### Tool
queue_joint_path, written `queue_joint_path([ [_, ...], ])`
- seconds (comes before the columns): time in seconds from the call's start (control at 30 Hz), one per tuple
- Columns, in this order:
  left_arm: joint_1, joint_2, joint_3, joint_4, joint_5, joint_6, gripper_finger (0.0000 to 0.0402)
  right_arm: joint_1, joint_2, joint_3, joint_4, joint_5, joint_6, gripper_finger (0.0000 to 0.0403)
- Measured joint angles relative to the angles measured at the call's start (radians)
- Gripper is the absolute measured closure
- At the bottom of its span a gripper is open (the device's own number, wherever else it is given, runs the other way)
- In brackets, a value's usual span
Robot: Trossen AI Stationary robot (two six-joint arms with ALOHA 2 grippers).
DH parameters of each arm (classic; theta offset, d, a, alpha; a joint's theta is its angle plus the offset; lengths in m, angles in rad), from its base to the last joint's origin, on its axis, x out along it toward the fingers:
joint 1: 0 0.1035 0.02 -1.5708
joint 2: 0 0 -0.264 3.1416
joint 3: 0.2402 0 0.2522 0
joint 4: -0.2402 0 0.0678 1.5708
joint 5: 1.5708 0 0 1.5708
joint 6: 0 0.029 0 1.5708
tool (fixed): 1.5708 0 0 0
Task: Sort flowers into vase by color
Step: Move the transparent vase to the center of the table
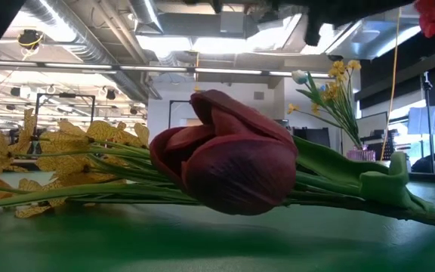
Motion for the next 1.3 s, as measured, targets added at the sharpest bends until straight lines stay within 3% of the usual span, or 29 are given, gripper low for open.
queue_joint_path([
  [0.17,-0.001,-0.058,0.0,-0.119,-0.08,0.038,0.0243,0.0,0.0,0.0,-0.012,0.026,-0.001,0.0231],
  [0.33,-0.011,-0.119,0.0,-0.258,-0.234,0.095,0.0198,-0.005,0.0,0.0,-0.022,0.082,-0.001,0.0231],
  [0.67,-0.021,-0.145,-0.012,-0.374,-0.36,0.105,0.0198,-0.119,0.0,0.0,-0.018,0.262,-0.102,0.0231],
  [0.83,-0.035,-0.211,-0.106,-0.386,-0.415,0.093,0.0198,-0.222,0.0,0.0,0.083,0.307,-0.312,0.0231],
  [0.93,-0.044,-0.326,-0.202,-0.365,-0.441,0.072,0.0198,-0.291,-0.001,0.0,0.18,0.312,-0.488,0.0231],
  [1.3,-0.061,-0.691,-0.726,0.09,-0.424,-0.031,0.0198,-0.543,-0.088,0.0,0.621,0.318,-1.203,0.0231],
])
